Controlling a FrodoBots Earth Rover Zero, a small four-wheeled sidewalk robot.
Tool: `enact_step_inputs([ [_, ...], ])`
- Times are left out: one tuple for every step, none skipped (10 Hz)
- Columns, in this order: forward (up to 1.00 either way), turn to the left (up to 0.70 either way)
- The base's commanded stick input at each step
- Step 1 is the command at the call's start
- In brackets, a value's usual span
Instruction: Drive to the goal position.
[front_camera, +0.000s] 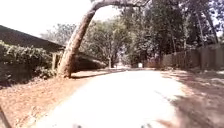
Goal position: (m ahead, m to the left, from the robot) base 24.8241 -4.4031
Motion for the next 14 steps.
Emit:
enact_step_inputs([
  [0.70,0.00],
  [0.70,0.00],
  [0.70,0.00],
  [0.70,0.00],
  [0.70,0.00],
  [0.70,0.00],
  [0.70,0.00],
  [0.70,0.00],
  [0.70,0.00],
  [0.70,0.00],
  [0.70,0.00],
  [0.70,0.00],
  [0.70,0.00],
  [0.70,0.00],
])
